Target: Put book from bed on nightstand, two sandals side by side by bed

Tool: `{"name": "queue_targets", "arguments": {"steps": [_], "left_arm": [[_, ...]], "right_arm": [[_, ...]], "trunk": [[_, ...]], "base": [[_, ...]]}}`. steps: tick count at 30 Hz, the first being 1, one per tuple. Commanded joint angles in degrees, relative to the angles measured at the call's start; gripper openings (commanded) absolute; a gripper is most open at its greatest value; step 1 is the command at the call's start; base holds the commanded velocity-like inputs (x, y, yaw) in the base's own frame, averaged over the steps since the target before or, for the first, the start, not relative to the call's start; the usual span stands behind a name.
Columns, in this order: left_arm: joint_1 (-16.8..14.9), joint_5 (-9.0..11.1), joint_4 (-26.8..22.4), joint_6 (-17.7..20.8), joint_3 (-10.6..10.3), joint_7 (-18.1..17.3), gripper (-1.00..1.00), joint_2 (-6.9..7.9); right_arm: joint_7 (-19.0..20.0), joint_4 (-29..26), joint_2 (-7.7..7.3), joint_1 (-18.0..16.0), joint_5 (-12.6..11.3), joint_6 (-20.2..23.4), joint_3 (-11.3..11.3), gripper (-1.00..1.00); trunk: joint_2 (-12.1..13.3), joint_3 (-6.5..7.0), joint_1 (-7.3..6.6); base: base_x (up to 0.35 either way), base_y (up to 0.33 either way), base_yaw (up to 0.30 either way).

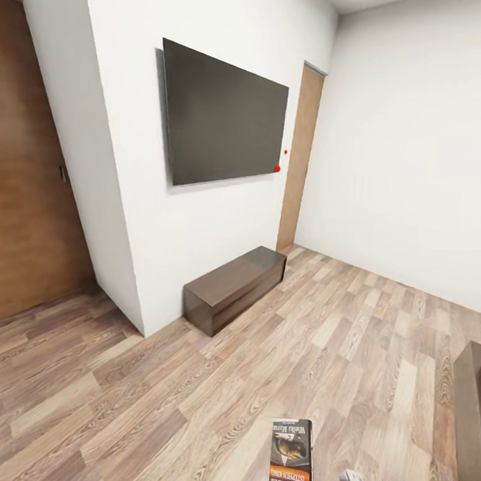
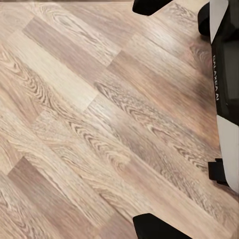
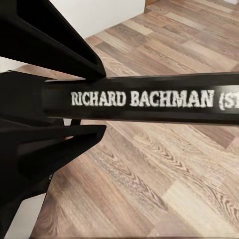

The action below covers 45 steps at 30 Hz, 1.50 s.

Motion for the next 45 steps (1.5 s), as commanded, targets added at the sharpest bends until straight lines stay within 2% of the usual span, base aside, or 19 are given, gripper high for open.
{"name": "queue_targets", "arguments": {"steps": [1, 16, 28, 45], "left_arm": [[-0.05, 0.59, 0.05, -0.22, -0.48, -0.14, 1.0, 0.05], [-0.05, 0.6, 0.05, -0.28, -0.48, -0.13, 1.0, -0.16], [-0.05, 0.66, 0.05, -0.29, -0.48, -0.13, 1.0, -0.13], [-0.05, 0.61, 0.05, -0.35, -0.48, -0.13, 1.0, -0.16]], "right_arm": [[0.2, 0.05, -0.01, -0.07, -0.61, 0.59, 0.23, -1.0], [0.2, 0.07, 0.0, -0.08, -0.61, 0.59, 0.29, -1.0], [0.2, 0.07, -0.01, -0.07, -0.61, 0.59, 0.27, -1.0], [0.11, 0.07, 0.0, -0.07, -0.61, 0.5, 0.31, -1.0]], "trunk": [[-0.13, -0.13, 0.04], [-0.13, -0.13, 0.04], [-0.13, -0.13, 0.04], [-0.13, -0.13, 0.04]], "base": [[0.0, 0.0, -0.216], [0.002, 0.0, -0.209], [0.234, 0.05, -0.211], [0.01, 0.002, -0.215]]}}
